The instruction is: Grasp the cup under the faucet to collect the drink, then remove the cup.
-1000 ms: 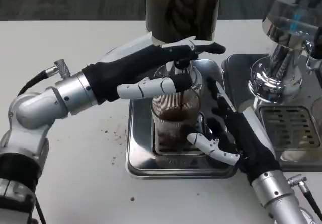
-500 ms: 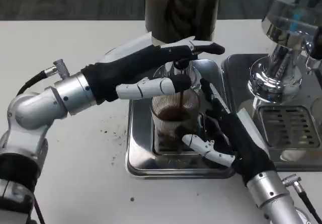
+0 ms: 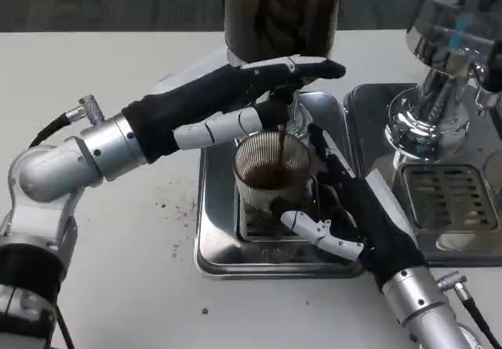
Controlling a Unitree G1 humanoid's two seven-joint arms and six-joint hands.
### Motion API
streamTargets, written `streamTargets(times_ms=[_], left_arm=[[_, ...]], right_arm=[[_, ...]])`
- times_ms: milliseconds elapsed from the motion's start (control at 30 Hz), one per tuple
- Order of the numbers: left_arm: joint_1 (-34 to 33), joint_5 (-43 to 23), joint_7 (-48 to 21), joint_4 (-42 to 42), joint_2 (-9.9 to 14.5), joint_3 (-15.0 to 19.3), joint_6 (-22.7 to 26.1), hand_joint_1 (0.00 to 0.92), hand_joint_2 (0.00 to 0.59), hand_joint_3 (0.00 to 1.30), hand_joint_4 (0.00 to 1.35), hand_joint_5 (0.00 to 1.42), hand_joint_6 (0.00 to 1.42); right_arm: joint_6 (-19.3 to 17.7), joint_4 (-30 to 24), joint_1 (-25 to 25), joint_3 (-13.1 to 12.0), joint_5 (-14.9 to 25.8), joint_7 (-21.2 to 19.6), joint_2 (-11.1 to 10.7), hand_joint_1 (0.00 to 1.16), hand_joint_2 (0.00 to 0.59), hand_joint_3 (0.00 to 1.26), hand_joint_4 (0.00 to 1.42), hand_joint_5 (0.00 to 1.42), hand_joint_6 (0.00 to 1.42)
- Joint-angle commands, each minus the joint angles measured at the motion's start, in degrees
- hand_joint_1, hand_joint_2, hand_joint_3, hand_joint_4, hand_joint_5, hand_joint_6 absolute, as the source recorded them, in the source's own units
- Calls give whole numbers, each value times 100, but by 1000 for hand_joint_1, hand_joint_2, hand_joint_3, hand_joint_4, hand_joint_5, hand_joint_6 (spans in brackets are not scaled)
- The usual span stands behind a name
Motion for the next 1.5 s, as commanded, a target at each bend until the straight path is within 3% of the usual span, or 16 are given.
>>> streamTargets(times_ms=[33, 433, 1067, 1500], left_arm=[[249, -67, -122, -7, 5, 166, 117, 0, 145, 223, 118, 27, 19], [118, -411, -170, -388, -149, 569, 225, 0, 111, 237, 144, 59, 50], [-41, -733, -325, -766, -149, 973, 375, 0, 104, 237, 145, 67, 65], [746, -1097, -308, -1366, -57, 1288, 511, 0, 97, 280, 209, 162, 168]], right_arm=[[-78, -57, -35, 13, 36, 29, 28, 588, 234, 0, 0, 0, 95], [-48, -118, 16, -7, 39, 13, 22, 579, 240, 0, 0, 3, 95], [-70, -43, -27, -14, 29, -7, 47, 573, 245, 5, 0, 3, 95], [-112, -22, -50, -19, 28, -14, 41, 573, 248, 5, 0, 3, 95]])
